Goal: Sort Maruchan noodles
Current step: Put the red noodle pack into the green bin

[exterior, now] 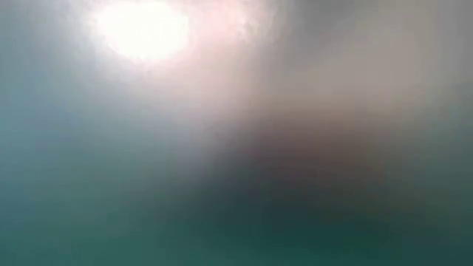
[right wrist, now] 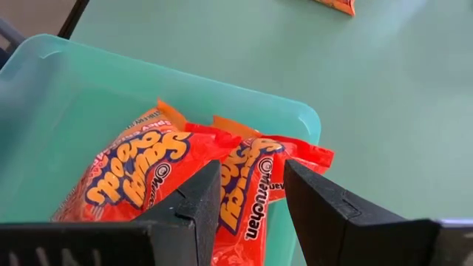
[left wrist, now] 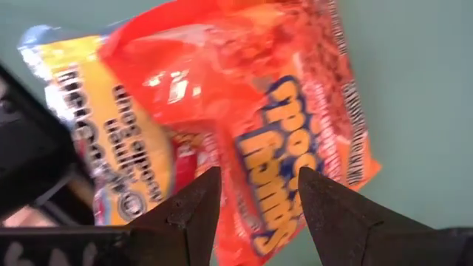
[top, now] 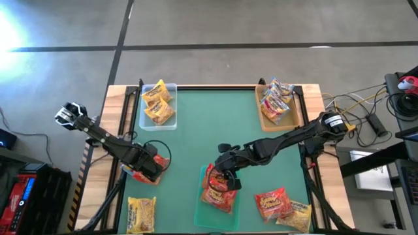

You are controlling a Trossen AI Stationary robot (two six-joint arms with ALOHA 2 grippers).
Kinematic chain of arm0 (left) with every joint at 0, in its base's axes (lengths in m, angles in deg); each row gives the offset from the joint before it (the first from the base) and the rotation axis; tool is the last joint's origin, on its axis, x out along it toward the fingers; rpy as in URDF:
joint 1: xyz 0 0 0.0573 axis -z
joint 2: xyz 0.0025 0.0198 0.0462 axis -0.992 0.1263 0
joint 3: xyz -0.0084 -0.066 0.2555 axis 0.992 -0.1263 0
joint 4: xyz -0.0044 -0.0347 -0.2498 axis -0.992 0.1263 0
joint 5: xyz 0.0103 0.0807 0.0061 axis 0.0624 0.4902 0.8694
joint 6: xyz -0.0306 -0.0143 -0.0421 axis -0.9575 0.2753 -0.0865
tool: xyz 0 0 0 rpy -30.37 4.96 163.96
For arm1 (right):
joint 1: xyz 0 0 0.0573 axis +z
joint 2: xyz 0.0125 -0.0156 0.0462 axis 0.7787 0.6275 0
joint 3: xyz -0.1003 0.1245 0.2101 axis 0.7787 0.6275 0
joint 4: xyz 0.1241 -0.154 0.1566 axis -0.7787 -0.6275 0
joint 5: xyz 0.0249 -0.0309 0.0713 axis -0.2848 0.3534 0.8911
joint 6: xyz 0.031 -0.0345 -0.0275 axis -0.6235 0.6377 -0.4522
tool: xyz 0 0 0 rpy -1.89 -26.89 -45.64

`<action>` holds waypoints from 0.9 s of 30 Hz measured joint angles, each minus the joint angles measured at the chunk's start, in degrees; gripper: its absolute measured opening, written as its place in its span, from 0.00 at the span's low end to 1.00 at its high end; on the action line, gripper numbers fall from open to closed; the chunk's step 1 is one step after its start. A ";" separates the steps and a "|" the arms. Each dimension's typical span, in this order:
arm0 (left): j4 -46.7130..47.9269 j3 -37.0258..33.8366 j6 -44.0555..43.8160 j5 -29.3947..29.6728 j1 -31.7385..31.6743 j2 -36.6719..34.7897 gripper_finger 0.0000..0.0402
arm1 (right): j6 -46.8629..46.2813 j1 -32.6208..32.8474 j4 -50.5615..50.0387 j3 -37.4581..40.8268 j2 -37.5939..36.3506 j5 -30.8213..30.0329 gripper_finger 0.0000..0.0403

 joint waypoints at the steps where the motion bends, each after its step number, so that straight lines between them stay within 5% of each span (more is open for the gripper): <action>1: -1.05 -0.24 0.28 0.15 -0.02 0.37 0.41 | -0.40 0.00 -0.02 0.12 0.00 -0.02 0.34; 15: -14.31 -3.35 8.22 11.82 -3.94 3.52 0.41 | -2.09 0.00 -0.01 0.23 0.00 0.00 0.34; 27: -29.24 -3.44 27.46 21.24 -13.11 3.52 0.41 | -2.88 0.00 -0.11 0.23 0.00 -0.02 0.34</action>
